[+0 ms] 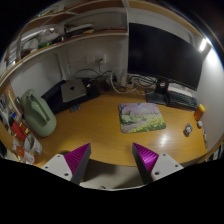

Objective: Arrange mouse

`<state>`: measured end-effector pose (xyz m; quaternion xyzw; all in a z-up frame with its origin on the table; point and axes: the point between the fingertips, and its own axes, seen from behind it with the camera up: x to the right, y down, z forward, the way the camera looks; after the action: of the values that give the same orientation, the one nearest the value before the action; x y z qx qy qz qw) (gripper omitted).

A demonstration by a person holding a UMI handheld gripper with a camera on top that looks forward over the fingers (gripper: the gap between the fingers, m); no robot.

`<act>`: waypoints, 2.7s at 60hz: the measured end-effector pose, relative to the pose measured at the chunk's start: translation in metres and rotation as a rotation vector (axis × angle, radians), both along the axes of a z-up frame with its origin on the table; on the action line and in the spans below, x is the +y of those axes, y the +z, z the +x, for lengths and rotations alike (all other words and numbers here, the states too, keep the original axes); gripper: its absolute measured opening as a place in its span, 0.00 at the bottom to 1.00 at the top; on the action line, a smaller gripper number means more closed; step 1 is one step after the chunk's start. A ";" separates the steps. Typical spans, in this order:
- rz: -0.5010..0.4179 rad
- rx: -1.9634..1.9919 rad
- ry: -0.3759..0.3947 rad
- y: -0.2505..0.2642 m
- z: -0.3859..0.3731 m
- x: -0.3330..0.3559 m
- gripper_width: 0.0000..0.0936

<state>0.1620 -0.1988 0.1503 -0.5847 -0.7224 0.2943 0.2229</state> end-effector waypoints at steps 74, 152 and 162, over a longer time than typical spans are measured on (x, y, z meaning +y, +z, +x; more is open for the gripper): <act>0.089 0.158 -0.290 -0.069 -0.069 0.380 0.92; 0.095 0.172 -0.280 -0.162 -0.268 0.442 0.48; 0.134 0.170 -0.298 -0.154 -0.268 0.445 0.37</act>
<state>-0.1059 0.2465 -0.0036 -0.6421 -0.6243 0.2577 0.3628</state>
